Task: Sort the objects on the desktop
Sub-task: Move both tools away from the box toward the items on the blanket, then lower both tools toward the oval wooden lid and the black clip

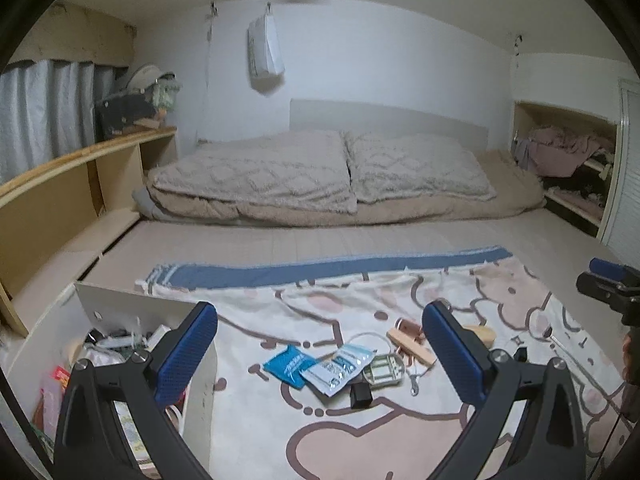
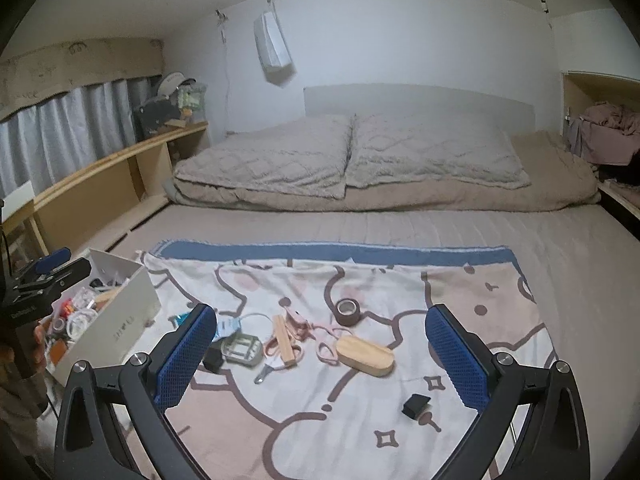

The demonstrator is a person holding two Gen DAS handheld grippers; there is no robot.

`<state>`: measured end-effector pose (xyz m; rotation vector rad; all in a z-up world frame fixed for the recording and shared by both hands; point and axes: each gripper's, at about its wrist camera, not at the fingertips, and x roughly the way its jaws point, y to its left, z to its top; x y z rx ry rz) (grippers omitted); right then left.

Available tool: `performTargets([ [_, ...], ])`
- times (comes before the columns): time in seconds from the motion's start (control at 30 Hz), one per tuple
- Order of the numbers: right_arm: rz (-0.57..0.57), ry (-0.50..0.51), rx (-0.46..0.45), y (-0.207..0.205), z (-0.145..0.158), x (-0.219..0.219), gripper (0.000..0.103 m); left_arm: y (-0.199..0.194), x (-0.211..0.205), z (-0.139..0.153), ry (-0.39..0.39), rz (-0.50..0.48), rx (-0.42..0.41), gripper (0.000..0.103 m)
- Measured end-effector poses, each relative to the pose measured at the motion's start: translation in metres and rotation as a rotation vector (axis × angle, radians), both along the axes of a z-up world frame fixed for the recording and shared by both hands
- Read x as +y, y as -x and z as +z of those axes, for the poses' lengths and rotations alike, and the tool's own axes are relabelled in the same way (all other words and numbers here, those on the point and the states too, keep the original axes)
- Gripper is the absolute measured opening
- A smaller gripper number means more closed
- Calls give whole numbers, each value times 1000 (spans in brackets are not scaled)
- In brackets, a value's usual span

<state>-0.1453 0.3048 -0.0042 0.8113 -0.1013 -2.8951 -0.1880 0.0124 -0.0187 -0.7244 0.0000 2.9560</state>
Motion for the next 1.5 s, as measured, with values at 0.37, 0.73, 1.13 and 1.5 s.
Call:
performTargets([
  [0.37,-43,34,-161,19,-53,12,103,28,-4,-54,-44,10,-154,103],
  [0.73,-105,98,-305,46,-100,26,103,45,6,-97,-19,-22,-272,102],
  [1.13,-188,115,-411,97,-144,36,103,64,14,-140,-3,-53,-370,89],
  [1.5,-243,70,-419,150,-158,41,103,80,19,-172,-28,-67,-462,76],
])
